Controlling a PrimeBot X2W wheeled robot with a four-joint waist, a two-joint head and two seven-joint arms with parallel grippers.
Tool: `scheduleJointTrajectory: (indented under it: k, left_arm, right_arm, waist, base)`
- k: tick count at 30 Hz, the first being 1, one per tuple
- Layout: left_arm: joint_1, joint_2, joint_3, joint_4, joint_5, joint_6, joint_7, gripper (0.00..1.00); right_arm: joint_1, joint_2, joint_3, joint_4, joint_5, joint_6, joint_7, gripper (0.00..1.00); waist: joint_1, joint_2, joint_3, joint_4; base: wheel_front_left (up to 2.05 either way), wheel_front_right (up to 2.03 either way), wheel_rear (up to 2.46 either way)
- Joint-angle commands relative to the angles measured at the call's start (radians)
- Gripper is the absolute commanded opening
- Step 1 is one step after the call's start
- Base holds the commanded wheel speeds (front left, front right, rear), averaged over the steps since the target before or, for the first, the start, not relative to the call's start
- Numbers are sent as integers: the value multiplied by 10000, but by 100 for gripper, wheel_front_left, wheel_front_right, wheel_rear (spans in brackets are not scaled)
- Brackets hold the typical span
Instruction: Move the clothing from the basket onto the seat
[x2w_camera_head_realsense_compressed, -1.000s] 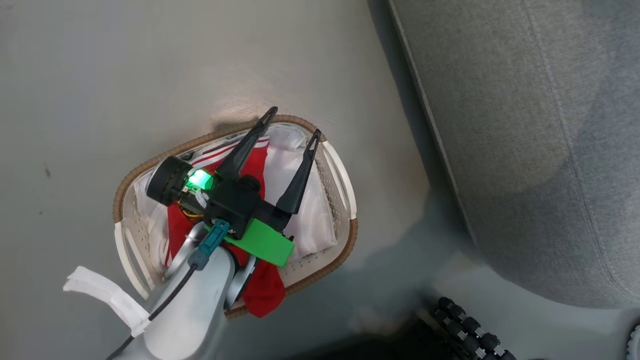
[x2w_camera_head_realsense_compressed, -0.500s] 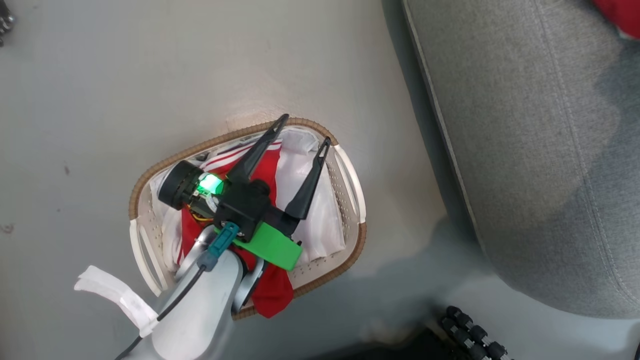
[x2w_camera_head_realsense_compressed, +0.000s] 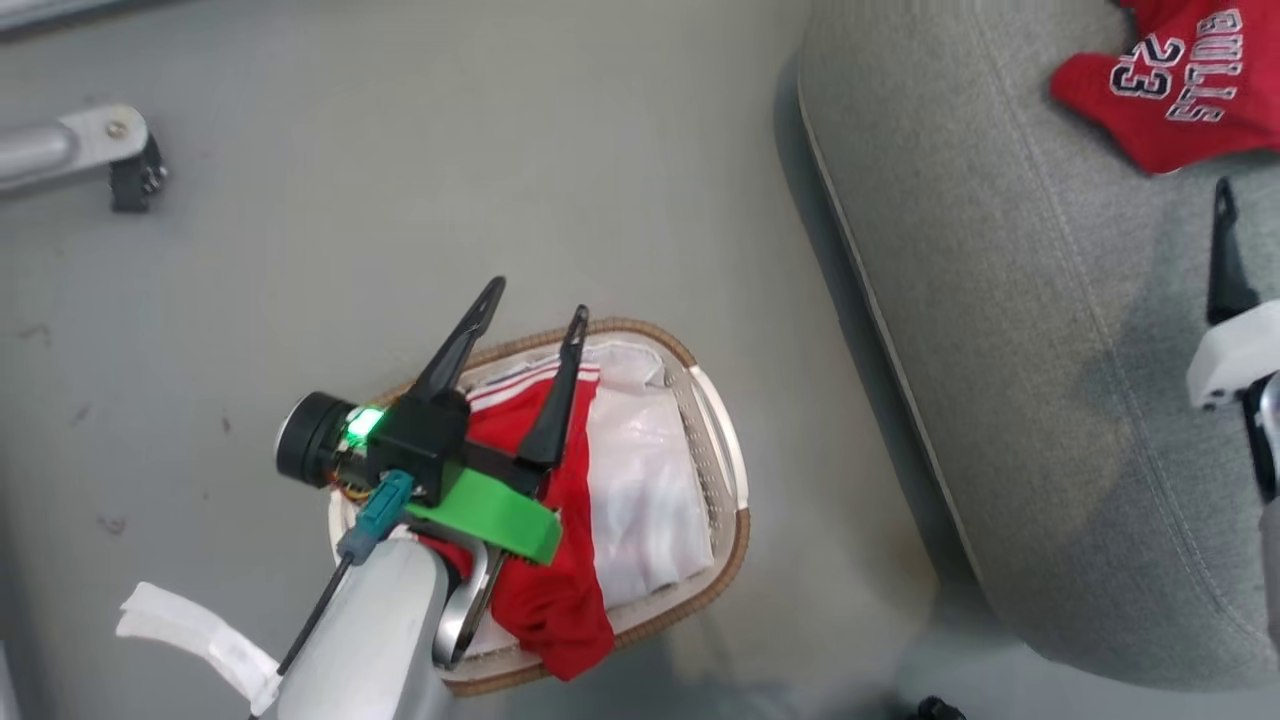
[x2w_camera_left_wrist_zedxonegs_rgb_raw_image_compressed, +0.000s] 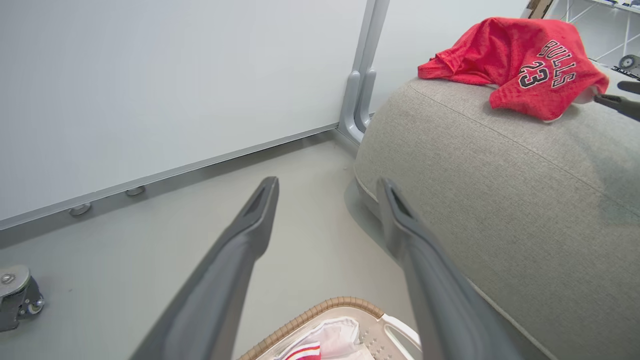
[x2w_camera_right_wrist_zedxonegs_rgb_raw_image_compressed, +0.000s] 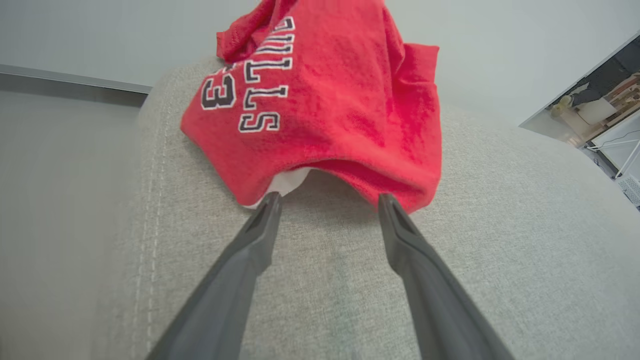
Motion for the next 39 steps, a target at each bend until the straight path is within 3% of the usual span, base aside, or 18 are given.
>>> scheduleJointTrajectory:
  k: [1, 10, 24, 39]
  left_arm:
    - [283, -30, 182, 24, -60, 58, -5, 100]
    - [1476, -219, 1405, 77, -375, 99, -5, 100]
    - [2833, -321, 2808, 178, -997, 507, -4, 100]
    - [3949, -322, 3218, 284, -1412, 887, -5, 100]
  right_arm:
    - [367, 76, 81, -147, 120, -14, -3, 100]
    - [940, 406, 1337, -820, 553, -14, -3, 100]
    - [2016, 2077, 1763, -1716, 1154, -14, -3, 100]
    - [3982, 2238, 2351, -1926, 2707, -12, -3, 100]
  waist:
    - [0, -1, -1182, 381]
    - [0, -1, -2899, 564]
    - [0, -1, -4520, 1328]
    - [0, -1, -5081, 1732]
  base:
    - [0, 0, 0]
    - [0, 0, 0]
    - [0, 0, 0]
    - [0, 0, 0]
